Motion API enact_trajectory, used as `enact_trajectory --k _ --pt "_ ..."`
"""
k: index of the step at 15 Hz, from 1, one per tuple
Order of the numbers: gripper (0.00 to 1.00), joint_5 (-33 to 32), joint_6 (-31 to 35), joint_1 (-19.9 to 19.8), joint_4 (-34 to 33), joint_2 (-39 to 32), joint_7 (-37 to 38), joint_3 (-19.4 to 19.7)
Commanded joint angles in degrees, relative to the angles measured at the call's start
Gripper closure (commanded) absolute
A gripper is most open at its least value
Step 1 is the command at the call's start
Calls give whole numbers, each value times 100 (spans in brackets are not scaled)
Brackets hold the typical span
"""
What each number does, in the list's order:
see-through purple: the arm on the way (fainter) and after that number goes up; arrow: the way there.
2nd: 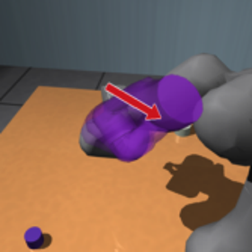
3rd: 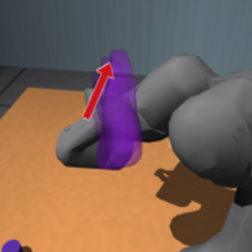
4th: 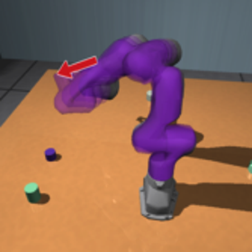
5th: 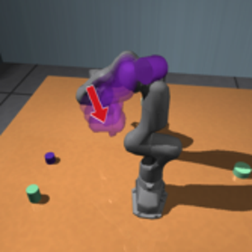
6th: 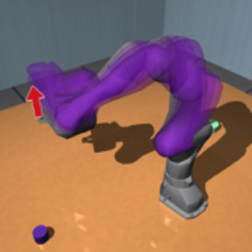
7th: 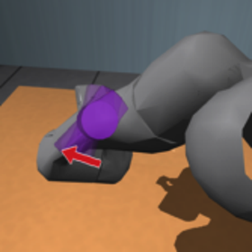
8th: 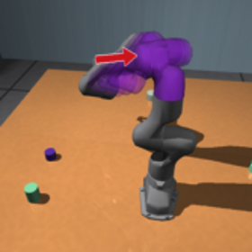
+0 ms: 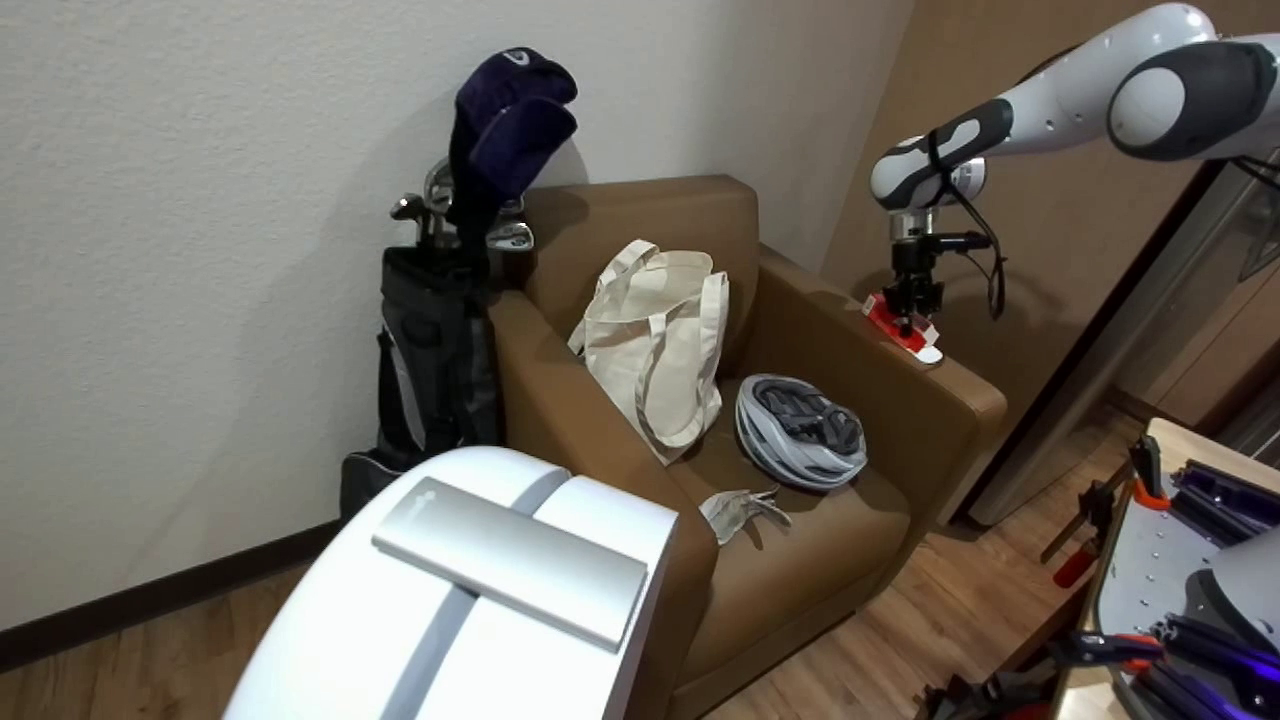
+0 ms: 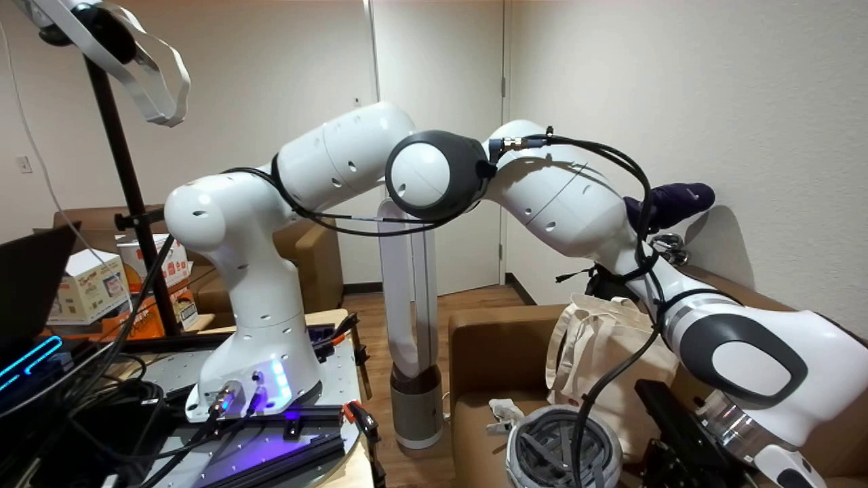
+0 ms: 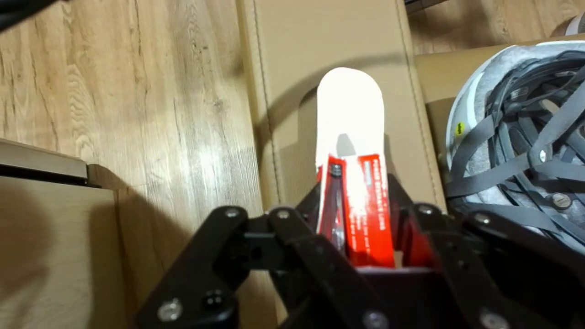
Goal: Put the orange box in the back
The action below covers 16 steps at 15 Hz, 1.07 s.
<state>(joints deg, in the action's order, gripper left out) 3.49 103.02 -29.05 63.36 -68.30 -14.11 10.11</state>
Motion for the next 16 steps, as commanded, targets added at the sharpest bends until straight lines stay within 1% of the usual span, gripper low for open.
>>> enact_trajectory --k 1,3,6,10,11,12,16 --pt "91 -255 157 147 204 142 -287 43" --pt "92 -418 421 290 487 327 -387 48" --pt "92 -761 1063 626 1233 820 -476 80" --pt "92 -1518 2183 1423 2329 1572 322 573" --pt "92 -1696 2377 1638 2580 1798 525 725" --pt "92 -1948 2609 1783 2795 1995 801 795" --pt "92 -2689 3650 2570 3816 2883 2121 1222"
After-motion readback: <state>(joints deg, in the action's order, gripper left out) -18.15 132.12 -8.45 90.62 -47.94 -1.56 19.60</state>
